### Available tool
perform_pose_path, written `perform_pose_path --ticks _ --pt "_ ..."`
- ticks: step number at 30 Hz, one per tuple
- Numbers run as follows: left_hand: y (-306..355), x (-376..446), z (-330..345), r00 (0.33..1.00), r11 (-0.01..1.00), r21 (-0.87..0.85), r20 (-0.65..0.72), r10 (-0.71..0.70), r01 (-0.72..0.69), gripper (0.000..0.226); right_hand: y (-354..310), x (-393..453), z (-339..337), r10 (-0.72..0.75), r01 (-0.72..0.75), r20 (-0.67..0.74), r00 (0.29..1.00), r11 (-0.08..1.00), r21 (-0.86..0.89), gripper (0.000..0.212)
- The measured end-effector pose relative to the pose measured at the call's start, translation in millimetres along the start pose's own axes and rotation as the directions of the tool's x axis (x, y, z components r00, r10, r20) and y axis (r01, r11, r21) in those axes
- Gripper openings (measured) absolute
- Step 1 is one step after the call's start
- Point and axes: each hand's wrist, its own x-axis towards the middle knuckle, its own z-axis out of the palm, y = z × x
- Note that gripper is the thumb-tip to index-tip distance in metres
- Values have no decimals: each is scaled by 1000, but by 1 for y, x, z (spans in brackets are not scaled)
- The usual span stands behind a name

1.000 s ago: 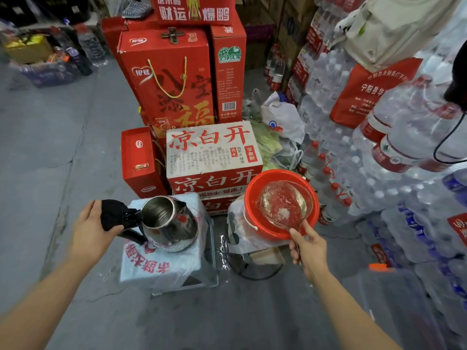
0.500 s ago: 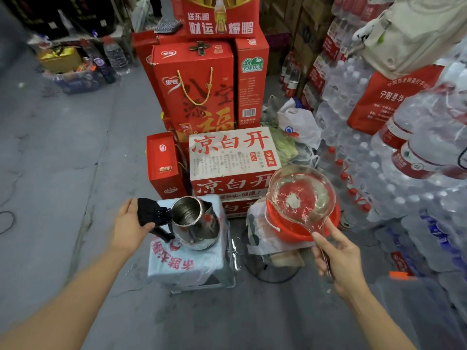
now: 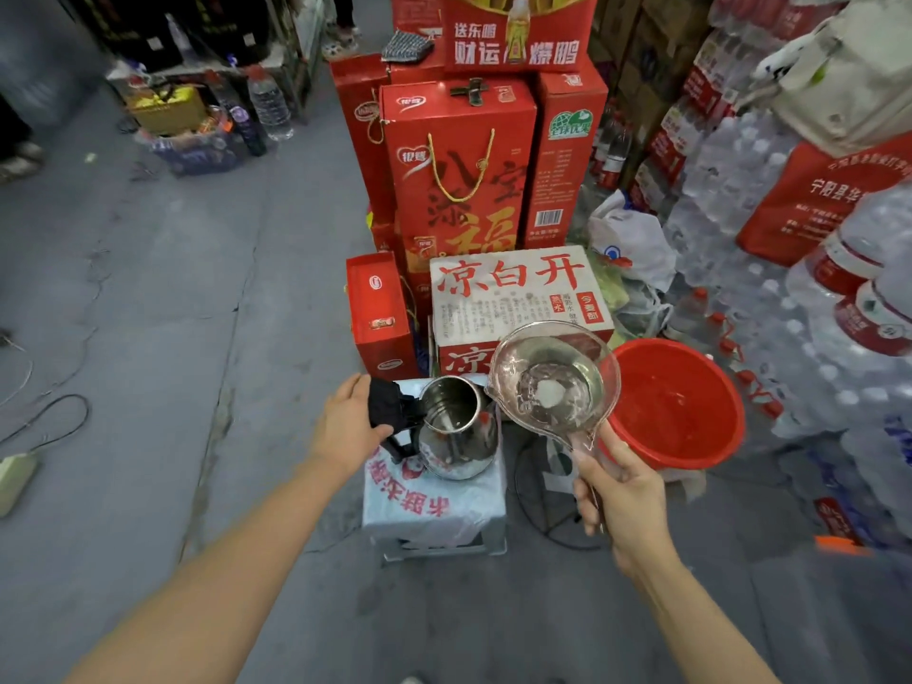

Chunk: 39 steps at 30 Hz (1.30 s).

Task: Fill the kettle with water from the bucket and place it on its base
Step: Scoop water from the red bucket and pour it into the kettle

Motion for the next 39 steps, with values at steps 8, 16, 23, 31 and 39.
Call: perform_pose_path --ticks 8,16,23,31,39 --pt "-15 6 4 998 998 -1 9 62 -62 88 12 11 38 -43 35 -40 998 983 -178 69" --pt "-20 7 5 996 996 -15 5 87 -87 85 15 17 55 -115 68 -118 986 936 -344 68" --pt "-22 9 6 994 994 -22 6 105 -105 87 13 18 63 -214 140 -120 969 884 -446 68" --pt "-25 9 5 992 992 -21 11 125 -124 85 26 30 60 -315 190 -107 943 772 -606 73" --pt "-25 8 4 992 992 -19 8 123 -123 86 24 33 65 -414 215 -88 906 628 -748 71"
